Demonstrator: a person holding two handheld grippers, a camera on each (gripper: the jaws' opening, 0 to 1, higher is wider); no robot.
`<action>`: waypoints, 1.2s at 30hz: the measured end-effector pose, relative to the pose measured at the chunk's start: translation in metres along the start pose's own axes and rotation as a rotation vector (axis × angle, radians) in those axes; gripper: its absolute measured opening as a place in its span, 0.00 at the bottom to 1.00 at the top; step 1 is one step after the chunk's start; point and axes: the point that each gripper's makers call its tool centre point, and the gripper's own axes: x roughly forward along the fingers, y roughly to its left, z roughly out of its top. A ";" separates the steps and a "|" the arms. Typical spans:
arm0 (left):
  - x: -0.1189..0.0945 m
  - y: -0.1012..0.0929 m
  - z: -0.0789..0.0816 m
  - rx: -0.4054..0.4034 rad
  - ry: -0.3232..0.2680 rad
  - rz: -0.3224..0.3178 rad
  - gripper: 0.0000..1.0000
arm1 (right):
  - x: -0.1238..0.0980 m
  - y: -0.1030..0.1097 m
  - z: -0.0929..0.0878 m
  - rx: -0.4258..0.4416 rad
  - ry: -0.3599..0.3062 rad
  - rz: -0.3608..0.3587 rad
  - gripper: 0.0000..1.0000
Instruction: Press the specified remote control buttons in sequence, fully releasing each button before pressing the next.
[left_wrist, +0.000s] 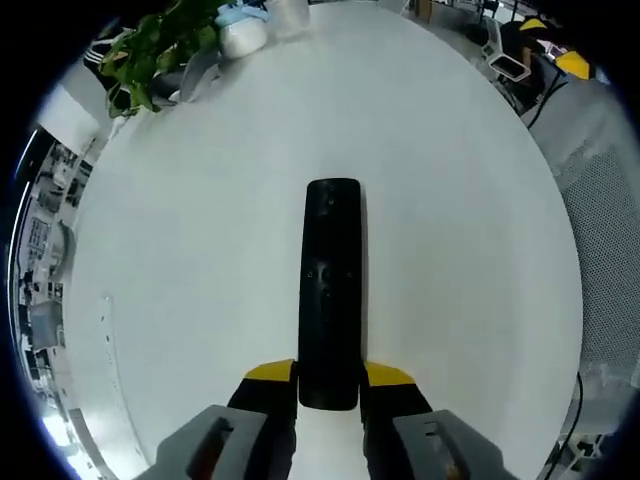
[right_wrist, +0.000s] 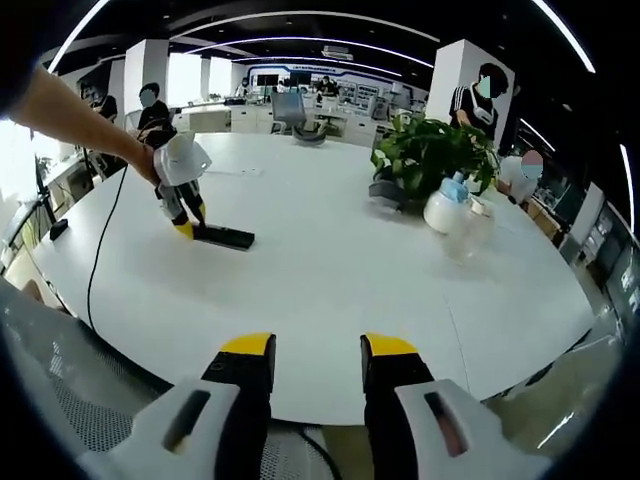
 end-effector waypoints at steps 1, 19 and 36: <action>0.000 -0.001 0.000 0.002 0.000 0.001 0.23 | 0.000 0.000 0.000 0.000 0.000 0.000 0.34; 0.001 -0.010 0.001 -0.019 0.017 0.002 0.23 | -0.001 -0.001 0.001 0.003 -0.005 -0.002 0.31; 0.004 -0.023 0.004 0.060 0.088 0.003 0.23 | -0.002 -0.001 0.001 0.000 -0.007 -0.002 0.27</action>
